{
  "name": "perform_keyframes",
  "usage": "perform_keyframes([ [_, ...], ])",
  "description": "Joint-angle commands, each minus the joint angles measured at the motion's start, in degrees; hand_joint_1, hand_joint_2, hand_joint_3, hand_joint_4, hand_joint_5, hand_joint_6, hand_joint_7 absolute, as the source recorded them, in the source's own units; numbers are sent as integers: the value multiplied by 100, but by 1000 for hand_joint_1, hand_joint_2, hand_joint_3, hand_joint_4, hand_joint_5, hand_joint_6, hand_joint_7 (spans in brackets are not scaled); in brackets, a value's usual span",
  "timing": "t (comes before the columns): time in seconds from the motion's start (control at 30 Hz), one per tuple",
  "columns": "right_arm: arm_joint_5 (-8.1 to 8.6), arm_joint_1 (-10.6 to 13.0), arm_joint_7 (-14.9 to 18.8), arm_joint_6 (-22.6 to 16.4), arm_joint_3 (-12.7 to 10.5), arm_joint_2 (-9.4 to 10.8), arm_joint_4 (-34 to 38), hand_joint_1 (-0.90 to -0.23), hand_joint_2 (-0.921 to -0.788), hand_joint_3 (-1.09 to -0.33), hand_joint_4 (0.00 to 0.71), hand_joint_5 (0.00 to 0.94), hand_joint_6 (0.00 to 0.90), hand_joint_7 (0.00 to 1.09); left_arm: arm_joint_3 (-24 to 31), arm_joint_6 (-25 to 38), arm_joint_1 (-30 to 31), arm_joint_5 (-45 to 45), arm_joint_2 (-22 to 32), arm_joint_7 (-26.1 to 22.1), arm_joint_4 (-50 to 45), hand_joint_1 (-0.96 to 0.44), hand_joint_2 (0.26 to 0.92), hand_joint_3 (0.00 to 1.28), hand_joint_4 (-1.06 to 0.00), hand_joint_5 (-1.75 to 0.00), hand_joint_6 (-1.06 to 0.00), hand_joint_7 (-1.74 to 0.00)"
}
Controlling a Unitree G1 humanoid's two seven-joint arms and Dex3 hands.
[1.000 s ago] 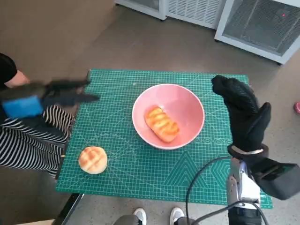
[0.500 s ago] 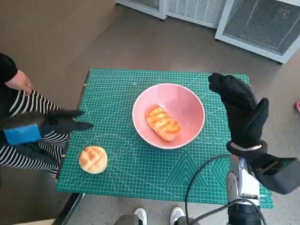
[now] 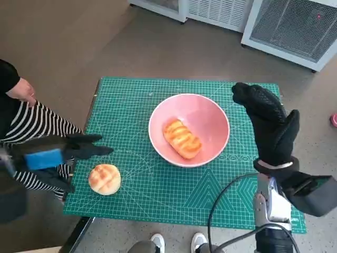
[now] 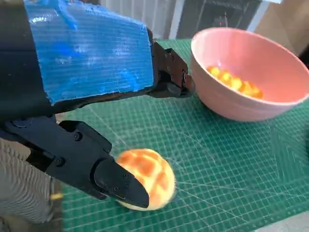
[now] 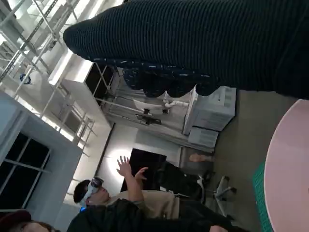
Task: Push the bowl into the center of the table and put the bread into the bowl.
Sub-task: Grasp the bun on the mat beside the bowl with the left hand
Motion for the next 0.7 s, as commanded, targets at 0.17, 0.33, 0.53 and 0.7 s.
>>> perform_keyframes([
  [0.17, 98, 134, 83, 142, -89, -60, 28, -665, -921, -735, 141, 3, 34, 519, -453, -488, -178, 670, -449, 510, 653, -261, 781, 0, -251, -10, -349, -51],
  [0.33, 139, 176, 96, 176, -136, -83, -14, -666, -921, -732, 147, 5, 33, 524, -786, -977, -391, 1105, -742, 876, 1428, -254, 781, 1, -320, -31, -376, -51],
  [0.53, 126, 233, 76, 208, -167, -73, -91, -674, -921, -726, 156, 9, 34, 526, -1116, -1161, -628, 1407, -920, 1028, 2193, -160, 787, 5, -407, -27, -429, -43],
  [0.7, 104, 297, 40, 244, -190, -72, -188, -681, -921, -719, 158, 9, 36, 527, -1311, -1089, -754, 1489, -940, 938, 2475, -93, 814, 24, -493, -29, -513, -50],
])
